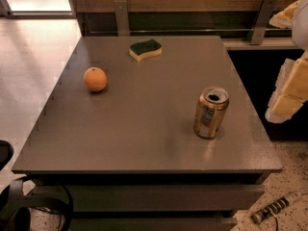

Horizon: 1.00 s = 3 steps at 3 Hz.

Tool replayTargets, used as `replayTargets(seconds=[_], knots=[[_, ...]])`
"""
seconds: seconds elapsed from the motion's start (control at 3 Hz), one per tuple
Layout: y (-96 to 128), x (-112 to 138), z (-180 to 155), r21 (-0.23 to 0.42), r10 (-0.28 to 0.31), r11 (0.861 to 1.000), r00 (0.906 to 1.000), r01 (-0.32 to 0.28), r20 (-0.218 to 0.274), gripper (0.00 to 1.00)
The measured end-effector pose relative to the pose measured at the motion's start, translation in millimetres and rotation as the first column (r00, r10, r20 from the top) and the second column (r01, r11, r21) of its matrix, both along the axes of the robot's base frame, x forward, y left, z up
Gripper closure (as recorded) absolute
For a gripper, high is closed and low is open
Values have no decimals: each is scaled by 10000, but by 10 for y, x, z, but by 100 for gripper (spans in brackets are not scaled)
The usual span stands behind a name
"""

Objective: Knock orange can over

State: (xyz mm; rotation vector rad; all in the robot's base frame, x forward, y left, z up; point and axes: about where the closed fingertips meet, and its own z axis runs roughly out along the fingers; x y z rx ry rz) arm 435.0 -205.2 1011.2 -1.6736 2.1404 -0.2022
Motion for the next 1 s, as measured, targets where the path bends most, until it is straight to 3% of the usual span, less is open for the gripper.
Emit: replayTargets(seconds=[0.33, 0.67, 1.0], knots=[[4, -11, 37, 100, 17, 9999, 9999, -19, 112, 0], [-30, 4, 20, 973, 137, 9951, 9991, -175, 394, 0], [-364, 178, -295, 2945, 86, 9543, 9900, -501, 1408, 0]])
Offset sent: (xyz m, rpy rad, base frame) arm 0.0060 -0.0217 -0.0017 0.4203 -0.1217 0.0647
